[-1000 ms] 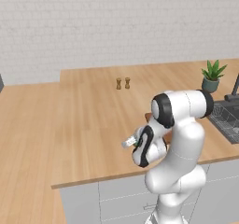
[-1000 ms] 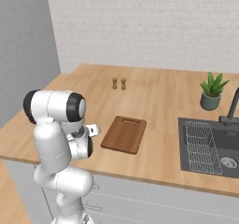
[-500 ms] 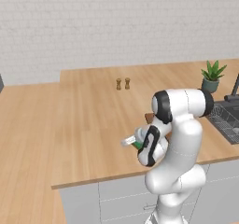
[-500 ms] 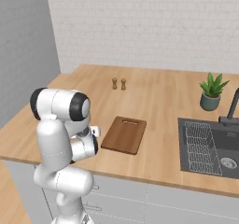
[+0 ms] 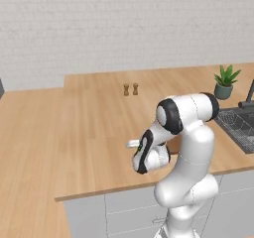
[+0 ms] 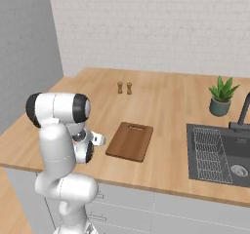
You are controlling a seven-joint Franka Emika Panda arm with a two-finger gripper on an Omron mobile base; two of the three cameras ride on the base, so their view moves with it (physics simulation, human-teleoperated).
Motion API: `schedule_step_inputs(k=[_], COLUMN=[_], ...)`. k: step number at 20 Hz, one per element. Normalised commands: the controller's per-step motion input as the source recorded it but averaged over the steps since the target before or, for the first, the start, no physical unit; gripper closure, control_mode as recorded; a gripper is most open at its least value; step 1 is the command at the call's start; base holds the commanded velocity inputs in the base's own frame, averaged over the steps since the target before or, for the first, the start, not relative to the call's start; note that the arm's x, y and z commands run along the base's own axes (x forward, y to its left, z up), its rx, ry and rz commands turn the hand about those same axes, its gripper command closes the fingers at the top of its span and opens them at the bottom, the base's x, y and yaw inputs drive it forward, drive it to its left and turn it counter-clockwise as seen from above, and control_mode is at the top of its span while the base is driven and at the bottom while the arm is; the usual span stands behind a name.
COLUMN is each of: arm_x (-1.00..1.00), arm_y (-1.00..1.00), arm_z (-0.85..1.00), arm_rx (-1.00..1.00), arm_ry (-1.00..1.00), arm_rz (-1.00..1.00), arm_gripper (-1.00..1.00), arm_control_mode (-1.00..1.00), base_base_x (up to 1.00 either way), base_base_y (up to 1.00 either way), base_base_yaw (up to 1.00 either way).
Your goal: Pick up the sponge from the counter and clean the cutting board by briefly scrubbing or pressing down on the cutting board. Once finished, release the sponge.
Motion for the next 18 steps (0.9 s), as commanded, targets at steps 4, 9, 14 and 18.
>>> schedule_step_inputs(k=[4, 9, 14, 18], arm_x=[0.67, 0.68, 0.61, 0.29], arm_y=[0.40, 0.35, 0.04, 0.00], arm_z=[0.05, 0.74, 1.00, 1.00], arm_rx=[-0.20, -0.20, -0.14, -0.08], arm_ry=[0.41, 0.37, 0.34, 0.34], arm_rz=[-0.54, -0.49, -0.43, -0.42], arm_gripper=[-1.00, -1.00, -1.00, -1.00], arm_control_mode=[-1.00, -1.00, -1.00, -1.00], base_base_x=[0.00, 0.00, 0.00, 0.00], base_base_y=[0.00, 0.00, 0.00, 0.00], base_base_yaw=[0.00, 0.00, 0.00, 0.00])
